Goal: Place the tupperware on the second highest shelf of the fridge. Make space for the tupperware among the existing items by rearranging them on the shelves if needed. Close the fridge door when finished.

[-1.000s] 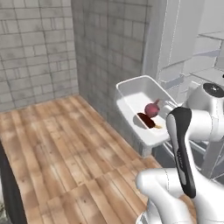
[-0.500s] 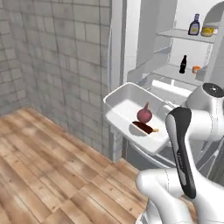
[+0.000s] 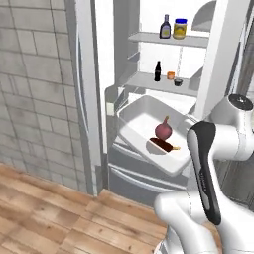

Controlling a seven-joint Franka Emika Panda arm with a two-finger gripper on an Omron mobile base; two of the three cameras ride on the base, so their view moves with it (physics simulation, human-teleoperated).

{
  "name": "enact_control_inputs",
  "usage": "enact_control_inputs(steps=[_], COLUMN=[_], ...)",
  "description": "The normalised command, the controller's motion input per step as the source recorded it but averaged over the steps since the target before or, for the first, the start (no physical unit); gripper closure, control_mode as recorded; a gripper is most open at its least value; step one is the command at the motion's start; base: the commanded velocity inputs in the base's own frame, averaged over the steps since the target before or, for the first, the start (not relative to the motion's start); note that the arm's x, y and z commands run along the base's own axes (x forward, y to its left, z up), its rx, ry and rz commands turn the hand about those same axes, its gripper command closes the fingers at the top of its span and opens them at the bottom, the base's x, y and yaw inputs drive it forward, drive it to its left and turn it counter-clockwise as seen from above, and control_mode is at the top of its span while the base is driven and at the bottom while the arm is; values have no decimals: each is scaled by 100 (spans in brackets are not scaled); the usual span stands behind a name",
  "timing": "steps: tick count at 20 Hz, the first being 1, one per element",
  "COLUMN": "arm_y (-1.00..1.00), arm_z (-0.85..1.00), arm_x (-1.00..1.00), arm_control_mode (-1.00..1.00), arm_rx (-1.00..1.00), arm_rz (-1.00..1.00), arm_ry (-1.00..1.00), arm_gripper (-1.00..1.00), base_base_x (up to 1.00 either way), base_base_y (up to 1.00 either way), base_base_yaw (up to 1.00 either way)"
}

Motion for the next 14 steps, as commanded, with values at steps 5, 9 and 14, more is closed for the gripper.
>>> enact_control_inputs(steps=[5, 9, 14], arm_y=[0, 0, 0], arm_z=[0, 0, 0], arm_x=[0, 0, 0], arm_control_mode=[100, 100, 100], arm_rx=[0, 0, 0], arm_rz=[0, 0, 0], arm_ry=[0, 0, 0], arm_gripper=[100, 100, 100], base_base_x=[1, 8, 13], base_base_y=[61, 85, 71], base_base_yaw=[-55, -48, -45])
